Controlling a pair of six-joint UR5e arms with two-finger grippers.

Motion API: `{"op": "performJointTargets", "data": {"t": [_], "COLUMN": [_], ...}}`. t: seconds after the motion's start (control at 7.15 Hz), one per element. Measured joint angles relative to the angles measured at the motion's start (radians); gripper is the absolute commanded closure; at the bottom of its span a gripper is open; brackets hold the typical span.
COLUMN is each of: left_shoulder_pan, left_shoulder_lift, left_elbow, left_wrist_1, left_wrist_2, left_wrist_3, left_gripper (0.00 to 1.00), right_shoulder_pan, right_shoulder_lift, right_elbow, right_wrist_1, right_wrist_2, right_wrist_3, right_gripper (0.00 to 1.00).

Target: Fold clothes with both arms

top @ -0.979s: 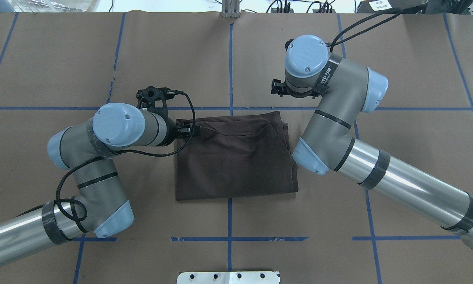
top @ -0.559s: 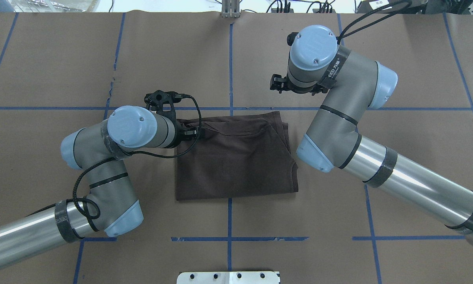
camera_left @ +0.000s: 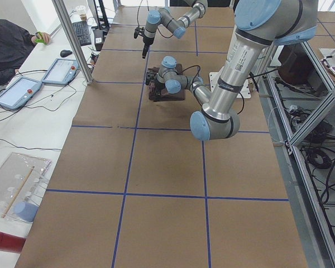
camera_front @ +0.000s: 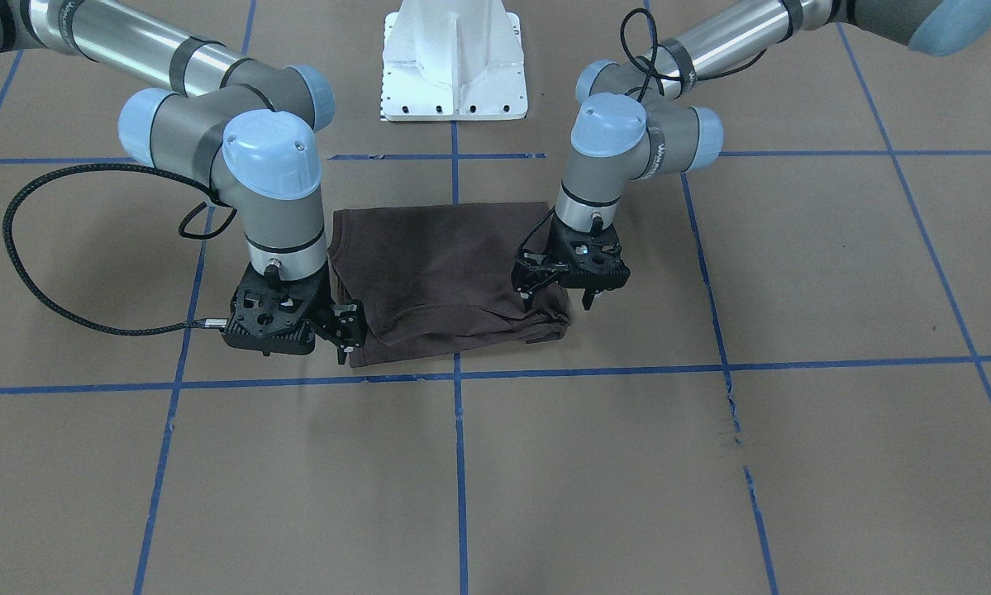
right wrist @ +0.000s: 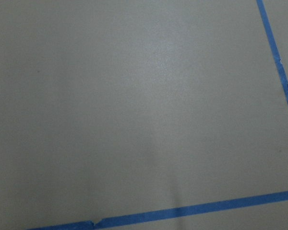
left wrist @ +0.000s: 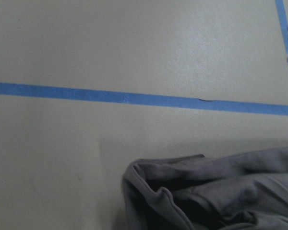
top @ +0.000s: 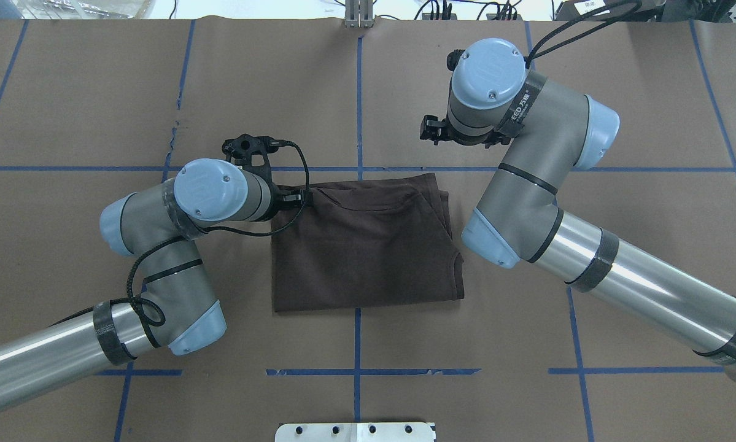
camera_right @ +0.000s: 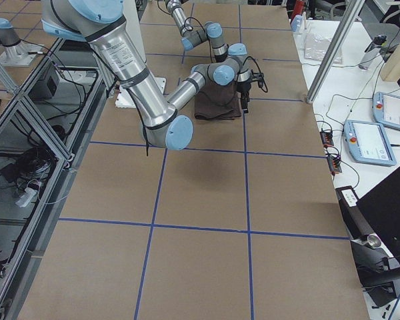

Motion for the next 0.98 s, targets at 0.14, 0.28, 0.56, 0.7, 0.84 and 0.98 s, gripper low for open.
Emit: {"op": "performJointTargets", "data": {"t": [0.14,0.28,0.56,0.7,0.84,0.98], "left_shoulder_pan": [-0.022,-0.042,-0.067,-0.080,-0.092,-0.100], "left_shoulder_lift": [-0.006,-0.013,-0.017,-0.018,-0.018,-0.018], "left_elbow": [0.033,0.076,0.129,0.137,0.138,0.137], "left_wrist_1": [-0.003,-0.016,-0.054,-0.067,-0.087,-0.107], "left_wrist_2": [0.005,0.007,0.008,0.007,0.005,0.001], "left_wrist_3": [0.010,0.028,0.062,0.075,0.095,0.116], "left_gripper": [0.00,0.00,0.00,0.00,0.00,0.00], "right_shoulder_pan": [0.000,0.000,0.000,0.000,0.000,0.000], "right_shoulder_lift": [0.000,-0.002,-0.004,-0.004,-0.005,-0.008], "right_elbow": [0.000,0.000,0.001,0.001,0.002,0.008], "right_wrist_1": [0.001,0.001,0.001,0.001,0.001,0.001], "right_wrist_2": [0.000,0.001,0.001,0.002,0.002,0.005], "right_wrist_3": [0.000,0.000,-0.001,0.000,0.000,0.000], "right_gripper": [0.00,0.00,0.00,0.00,0.00,0.00]}}
